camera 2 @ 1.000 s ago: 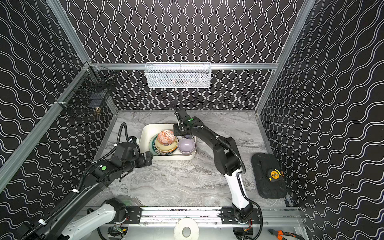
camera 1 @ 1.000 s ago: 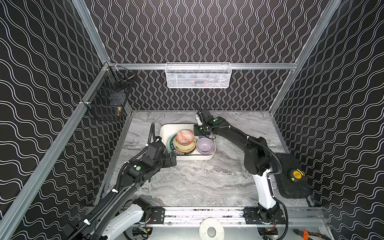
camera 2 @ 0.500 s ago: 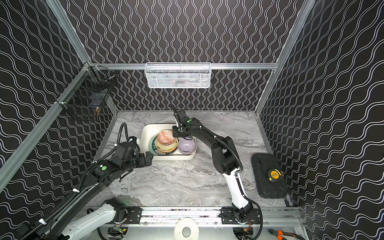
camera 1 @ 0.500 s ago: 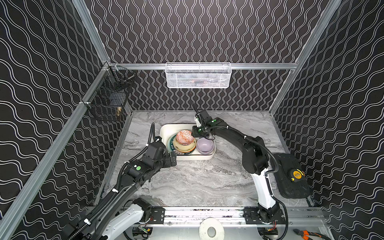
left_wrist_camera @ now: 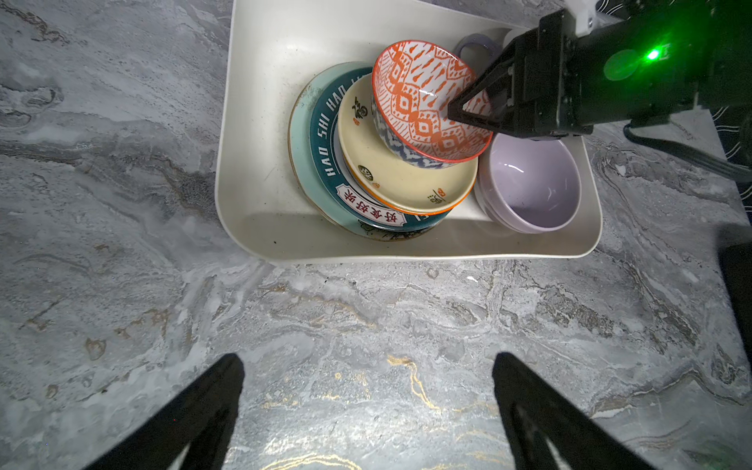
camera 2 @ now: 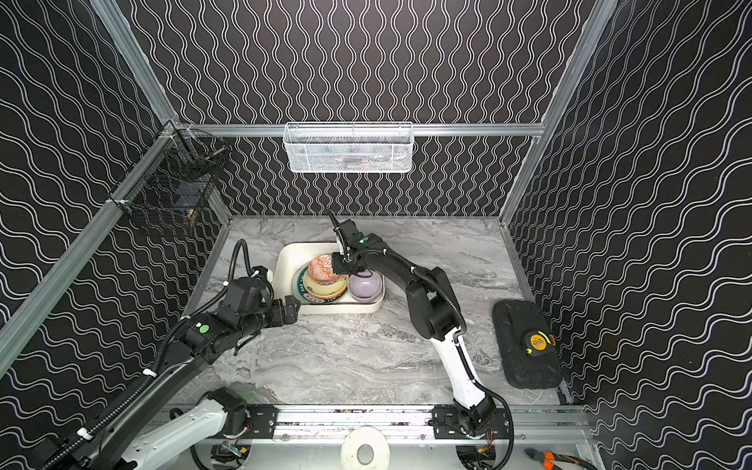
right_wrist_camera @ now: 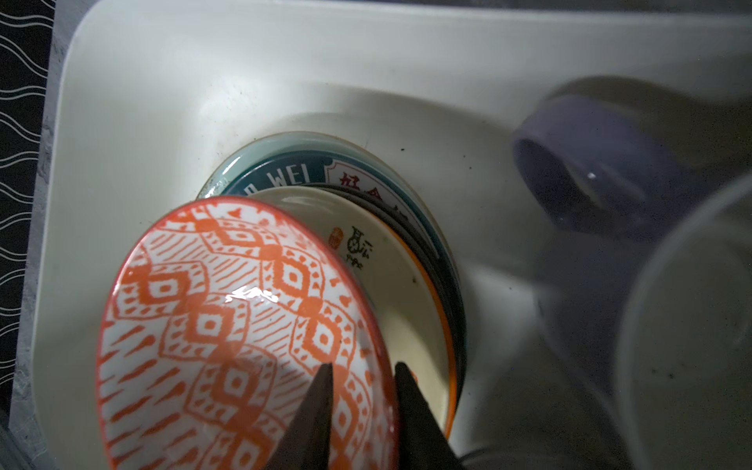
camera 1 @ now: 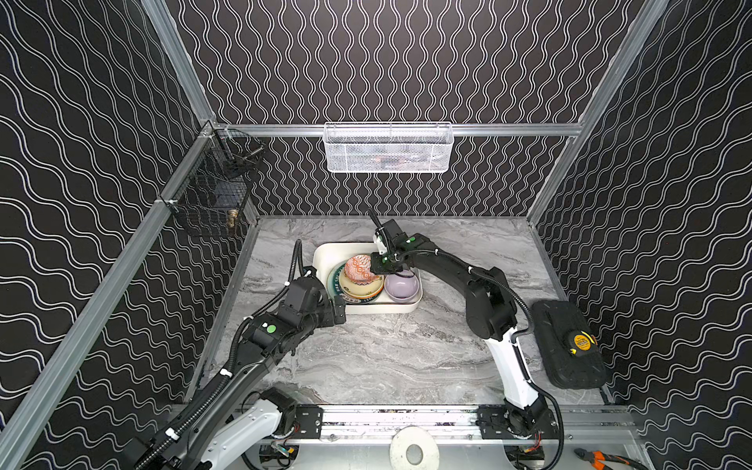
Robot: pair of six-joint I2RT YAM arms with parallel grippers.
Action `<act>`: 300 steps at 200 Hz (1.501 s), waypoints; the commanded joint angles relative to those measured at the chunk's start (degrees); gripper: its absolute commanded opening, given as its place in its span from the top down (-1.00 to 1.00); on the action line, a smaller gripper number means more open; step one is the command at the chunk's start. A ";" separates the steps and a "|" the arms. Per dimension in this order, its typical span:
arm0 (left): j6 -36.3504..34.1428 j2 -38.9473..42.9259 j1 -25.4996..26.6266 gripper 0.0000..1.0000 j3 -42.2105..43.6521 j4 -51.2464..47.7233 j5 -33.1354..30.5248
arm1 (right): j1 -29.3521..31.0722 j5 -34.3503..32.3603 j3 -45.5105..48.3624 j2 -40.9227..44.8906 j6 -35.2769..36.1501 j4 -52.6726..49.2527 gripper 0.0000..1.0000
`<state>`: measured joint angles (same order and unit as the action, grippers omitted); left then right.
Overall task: Place the mixed dishes into the plastic bin
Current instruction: 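Carry the red-patterned bowl over the bin above the plate stack, then move the bowl over the lilac bowl and lower it inside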
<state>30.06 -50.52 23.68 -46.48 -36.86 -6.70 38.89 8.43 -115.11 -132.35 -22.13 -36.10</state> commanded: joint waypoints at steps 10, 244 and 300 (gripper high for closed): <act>-0.62 0.60 -0.13 -0.97 0.12 0.83 -0.02 | 0.14 0.71 -0.66 -0.26 -0.99 -0.53 0.63; -0.89 1.55 -0.22 -0.97 0.42 1.58 0.99 | -6.62 -6.54 30.92 26.76 1.17 3.47 0.89; -0.88 1.39 -0.23 -0.97 0.42 1.52 0.82 | -7.73 -6.27 30.82 24.76 1.30 3.58 0.86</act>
<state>29.89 -49.12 23.57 -46.09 -35.99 -5.93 31.68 1.61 -83.99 -106.80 -20.58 -34.76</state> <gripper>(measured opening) 0.986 0.089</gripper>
